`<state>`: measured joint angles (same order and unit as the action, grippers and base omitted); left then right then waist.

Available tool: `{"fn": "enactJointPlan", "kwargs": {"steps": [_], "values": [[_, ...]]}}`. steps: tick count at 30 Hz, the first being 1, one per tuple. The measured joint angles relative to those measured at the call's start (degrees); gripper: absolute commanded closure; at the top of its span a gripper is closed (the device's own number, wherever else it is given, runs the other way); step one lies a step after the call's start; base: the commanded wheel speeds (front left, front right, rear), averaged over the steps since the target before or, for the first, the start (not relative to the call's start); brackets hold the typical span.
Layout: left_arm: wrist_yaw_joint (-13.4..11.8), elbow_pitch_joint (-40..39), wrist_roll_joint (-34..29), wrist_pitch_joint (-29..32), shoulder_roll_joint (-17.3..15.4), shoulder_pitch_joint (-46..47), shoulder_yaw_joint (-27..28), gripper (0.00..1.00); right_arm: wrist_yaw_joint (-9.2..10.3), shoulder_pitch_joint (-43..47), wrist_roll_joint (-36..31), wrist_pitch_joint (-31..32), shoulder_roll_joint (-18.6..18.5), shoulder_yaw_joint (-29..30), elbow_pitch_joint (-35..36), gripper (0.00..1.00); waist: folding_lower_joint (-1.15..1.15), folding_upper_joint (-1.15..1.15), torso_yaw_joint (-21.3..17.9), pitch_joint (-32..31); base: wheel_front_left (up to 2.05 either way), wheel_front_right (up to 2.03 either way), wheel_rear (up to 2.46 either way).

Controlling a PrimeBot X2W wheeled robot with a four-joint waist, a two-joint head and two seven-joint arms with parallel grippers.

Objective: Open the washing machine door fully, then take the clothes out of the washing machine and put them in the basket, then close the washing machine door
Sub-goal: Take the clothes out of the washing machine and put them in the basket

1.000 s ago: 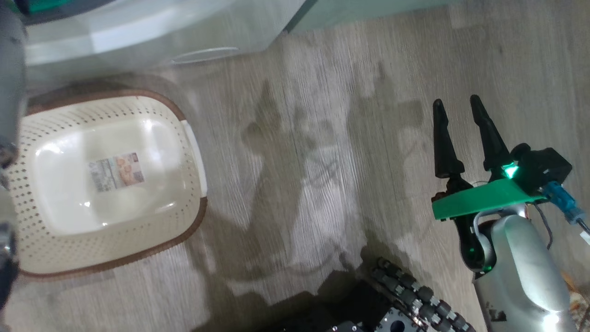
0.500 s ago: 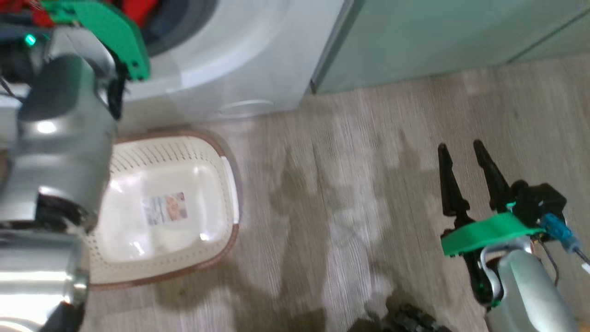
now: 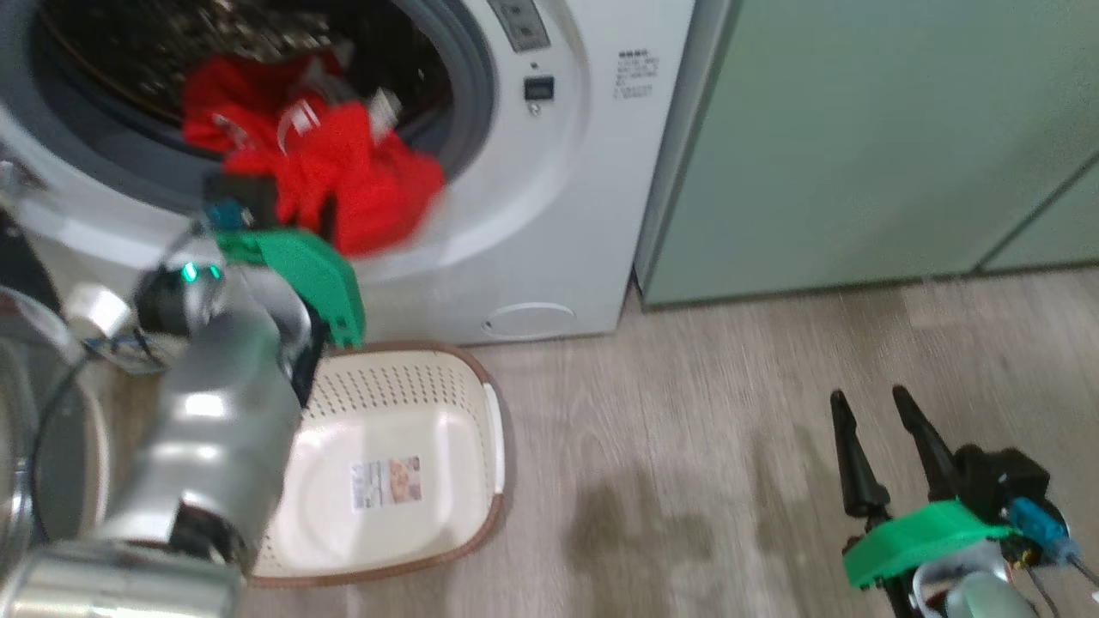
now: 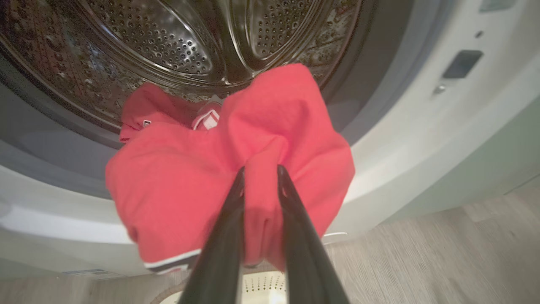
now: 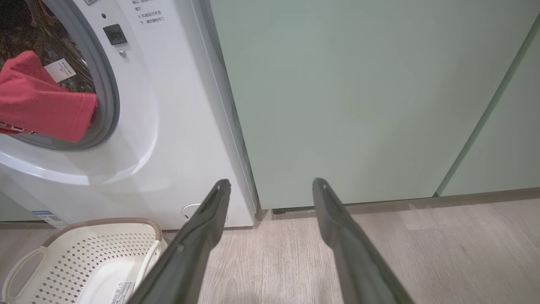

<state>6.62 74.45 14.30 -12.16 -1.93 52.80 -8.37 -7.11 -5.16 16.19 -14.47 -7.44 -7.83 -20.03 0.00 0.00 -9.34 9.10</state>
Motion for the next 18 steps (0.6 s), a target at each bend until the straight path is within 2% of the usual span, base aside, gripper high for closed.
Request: {"fn": "enactJointPlan", "kwargs": {"steps": [8,18], "values": [[0.49,0.0,1.23,-0.52,0.49,-10.68,-3.41,1.0,0.0,3.14,0.0,0.0,-0.02,0.09,-0.22,0.0,0.0,0.0,3.07,-5.62,0.0,0.0,0.0],[0.48,-0.81,5.57,3.14,0.45,-19.59,-8.01,1.0,0.0,3.02,0.0,0.0,-0.66,-0.2,0.18,0.0,0.0,0.0,4.11,-4.58,0.0,0.0,0.0]]}}
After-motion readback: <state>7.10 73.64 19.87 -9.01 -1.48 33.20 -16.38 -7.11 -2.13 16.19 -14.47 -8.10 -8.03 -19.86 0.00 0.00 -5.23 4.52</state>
